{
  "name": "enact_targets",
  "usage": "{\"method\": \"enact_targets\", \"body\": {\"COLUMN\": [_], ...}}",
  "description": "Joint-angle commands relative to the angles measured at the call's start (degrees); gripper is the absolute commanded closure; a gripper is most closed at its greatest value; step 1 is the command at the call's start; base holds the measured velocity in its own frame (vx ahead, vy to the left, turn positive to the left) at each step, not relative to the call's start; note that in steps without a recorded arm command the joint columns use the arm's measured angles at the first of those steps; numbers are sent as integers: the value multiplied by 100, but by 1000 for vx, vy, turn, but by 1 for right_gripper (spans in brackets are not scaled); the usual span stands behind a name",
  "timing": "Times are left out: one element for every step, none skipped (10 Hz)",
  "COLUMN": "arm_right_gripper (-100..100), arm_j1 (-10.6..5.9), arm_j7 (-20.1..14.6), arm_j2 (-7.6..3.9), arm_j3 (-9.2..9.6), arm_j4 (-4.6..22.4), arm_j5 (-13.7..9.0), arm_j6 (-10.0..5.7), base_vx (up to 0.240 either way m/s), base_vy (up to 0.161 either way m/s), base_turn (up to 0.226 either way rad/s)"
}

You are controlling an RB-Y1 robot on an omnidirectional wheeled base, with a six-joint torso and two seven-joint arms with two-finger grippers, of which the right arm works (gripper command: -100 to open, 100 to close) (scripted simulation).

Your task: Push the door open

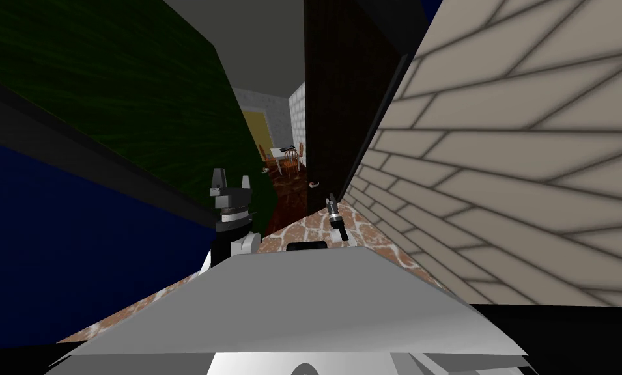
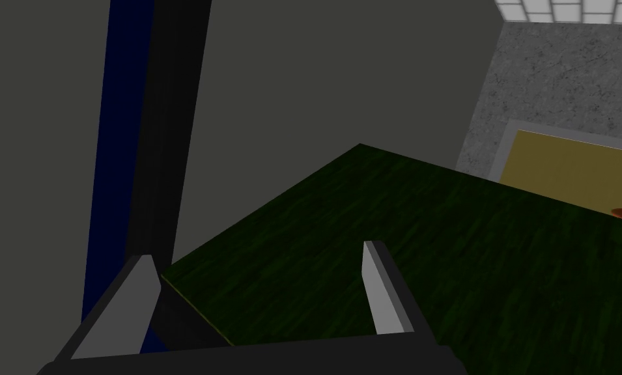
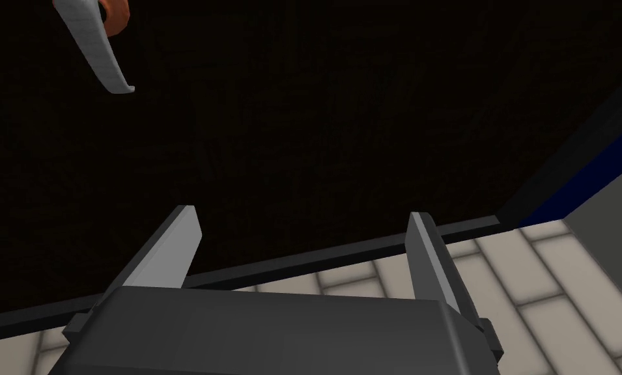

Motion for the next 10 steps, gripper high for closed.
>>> {"method": "enact_targets", "body": {"arm_right_gripper": [-100, -100, -100, -100, -100, -100, -100, -100, -100, -100], "arm_j1": [-105, -174, -244, -313, -313, -378, -444, -509, -575, -634], "arm_j7": [33, 51, 68, 86, 86, 103, 119, 136, 153, 168], "arm_j2": [15, 25, 34, 43, 43, 58, 73, 88, 102, 121], "arm_j3": [56, 88, 119, 151, 151, 180, 210, 239, 269, 296], "arm_j4": [286, 475, 648, 836, 890, 1070, 1251, 1431, 1612, 1775], "arm_j5": [5, 7, 9, 11, 11, 13, 15, 16, 18, 20], "arm_j6": [-43, -73, -103, -134, -134, -162, -191, -219, -248, -274], "base_vx": [95, 93, 79, 89, 63, 40, 55, 72, 74, 84], "base_vy": [-83, -75, -79, -86, -60, -45, -66, -74, -91, -95], "base_turn": [84, 91, 74, 79, 31, 50, 82, 66, 74, 85]}}
